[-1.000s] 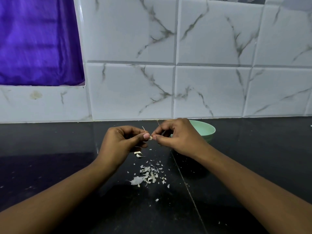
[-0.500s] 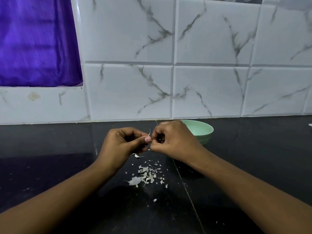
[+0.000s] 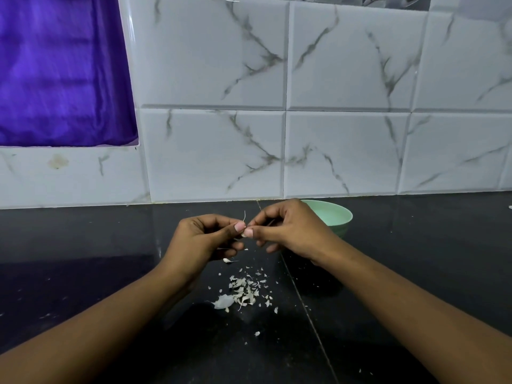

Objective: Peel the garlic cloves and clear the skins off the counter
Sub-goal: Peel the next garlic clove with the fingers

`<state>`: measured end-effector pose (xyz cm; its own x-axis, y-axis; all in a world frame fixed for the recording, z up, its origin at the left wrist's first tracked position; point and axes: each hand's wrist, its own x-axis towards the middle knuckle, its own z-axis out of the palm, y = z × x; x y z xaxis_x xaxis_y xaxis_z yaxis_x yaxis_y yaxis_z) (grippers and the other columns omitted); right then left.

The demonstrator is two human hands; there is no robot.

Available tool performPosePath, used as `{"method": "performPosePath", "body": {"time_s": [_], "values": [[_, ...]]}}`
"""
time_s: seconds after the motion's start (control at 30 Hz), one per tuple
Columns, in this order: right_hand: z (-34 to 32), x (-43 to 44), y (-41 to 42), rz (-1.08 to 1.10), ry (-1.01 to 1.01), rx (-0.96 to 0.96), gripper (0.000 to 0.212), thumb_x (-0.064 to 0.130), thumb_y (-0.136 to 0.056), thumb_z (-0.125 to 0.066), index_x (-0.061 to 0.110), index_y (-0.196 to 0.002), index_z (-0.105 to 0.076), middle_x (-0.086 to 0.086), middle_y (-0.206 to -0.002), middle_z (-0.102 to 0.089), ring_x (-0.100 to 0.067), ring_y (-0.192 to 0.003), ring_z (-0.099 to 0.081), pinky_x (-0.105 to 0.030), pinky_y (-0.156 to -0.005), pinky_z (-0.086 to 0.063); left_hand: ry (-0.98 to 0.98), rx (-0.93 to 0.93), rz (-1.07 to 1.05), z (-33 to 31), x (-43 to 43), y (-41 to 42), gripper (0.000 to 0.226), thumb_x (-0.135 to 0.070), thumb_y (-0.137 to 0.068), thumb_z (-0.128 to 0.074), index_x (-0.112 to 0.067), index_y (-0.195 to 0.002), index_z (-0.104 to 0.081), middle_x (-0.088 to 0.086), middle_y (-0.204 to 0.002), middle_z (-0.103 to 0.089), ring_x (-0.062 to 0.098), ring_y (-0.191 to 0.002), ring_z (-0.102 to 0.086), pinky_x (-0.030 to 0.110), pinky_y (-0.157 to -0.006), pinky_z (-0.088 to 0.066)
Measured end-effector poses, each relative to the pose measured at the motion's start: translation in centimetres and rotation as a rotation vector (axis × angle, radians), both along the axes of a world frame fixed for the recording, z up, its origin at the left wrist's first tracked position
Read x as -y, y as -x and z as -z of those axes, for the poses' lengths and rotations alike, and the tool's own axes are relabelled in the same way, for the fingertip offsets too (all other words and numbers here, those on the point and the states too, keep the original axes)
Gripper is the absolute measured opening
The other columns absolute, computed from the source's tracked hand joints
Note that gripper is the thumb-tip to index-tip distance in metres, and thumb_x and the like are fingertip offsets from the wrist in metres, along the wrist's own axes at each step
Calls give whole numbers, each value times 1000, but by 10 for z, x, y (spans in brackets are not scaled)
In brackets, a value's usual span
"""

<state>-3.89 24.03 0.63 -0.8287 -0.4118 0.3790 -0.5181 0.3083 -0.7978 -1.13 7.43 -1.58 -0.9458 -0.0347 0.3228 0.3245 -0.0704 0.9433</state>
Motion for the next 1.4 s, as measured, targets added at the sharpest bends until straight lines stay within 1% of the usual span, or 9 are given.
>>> {"method": "performPosePath", "body": {"time_s": [0.2, 0.33, 0.53, 0.63, 0.7, 0.83, 0.93, 1.2, 1.4], "values": [[2, 3, 2, 73, -54, -107, 5, 16, -81, -73, 13, -78, -73, 4, -58, -67, -11, -60, -67, -22, -58, -53, -12, 0, 30, 1, 1, 2, 20, -15, -66, -70, -4, -82, -72, 11, -68, -69, 10, -57, -64, 17, -54, -53], [0, 3, -4, 146, -156, -309, 8, 24, -77, -73, 19, -70, -74, 11, -55, -64, -3, -57, -64, -18, -60, -50, 15, -20, 39, 1, 0, 1, 27, -11, -64, -71, -1, -89, -72, 14, -69, -69, 11, -58, -64, 17, -56, -53], [4, 8, -7, 247, -321, -612, 11, 24, -77, -69, 14, -73, -71, 2, -72, -67, -10, -65, -58, -26, -63, -46, 32, -41, 37, 2, 0, 0, 23, -14, -64, -71, -7, -85, -75, 18, -71, -69, 11, -58, -62, 18, -58, -54], [6, 7, -4, 215, -232, -544, 11, 20, -76, -70, 18, -66, -66, 15, -57, -58, -1, -57, -54, -14, -56, -40, 21, -43, 37, 2, 0, 0, 20, -14, -63, -71, -10, -82, -75, 15, -70, -70, 11, -58, -63, 18, -59, -55], [6, 7, -2, 174, -115, -351, 15, 16, -78, -70, 20, -65, -64, 18, -49, -55, 3, -50, -53, -11, -55, -40, 7, -37, 45, 1, 0, 0, 21, -13, -64, -70, -9, -83, -74, 11, -68, -70, 10, -57, -64, 18, -58, -54], [7, 8, 2, 31, 163, 85, 16, 8, -86, -64, 13, -70, -64, 8, -56, -60, -5, -50, -56, -27, -54, -55, -57, -6, 66, 0, -1, 1, 21, -12, -66, -67, -7, -86, -71, 5, -70, -71, 8, -57, -64, 16, -54, -52], [3, 5, 2, -59, 227, 228, 13, 6, -86, -65, 10, -74, -66, 3, -64, -63, -7, -55, -58, -28, -54, -57, -78, 16, 67, 0, 1, 1, 23, -14, -67, -67, -7, -89, -70, 4, -74, -72, 8, -59, -66, 17, -54, -52], [4, 1, 6, -54, 159, 188, 6, 11, -79, -74, 12, -83, -70, 5, -64, -67, -7, -64, -64, -27, -58, -56, -51, 33, 47, -1, 2, 1, 24, -16, -63, -70, -7, -85, -69, 7, -70, -70, 12, -60, -68, 19, -54, -53], [7, 5, 6, 99, -66, -139, 11, 17, -78, -77, 24, -73, -69, 14, -57, -63, 3, -56, -59, -21, -61, -55, 85, 6, -4, 0, 3, 1, 5, -11, -75, -71, -7, -77, -68, 10, -71, -71, 17, -61, -69, 25, -56, -55]]}}
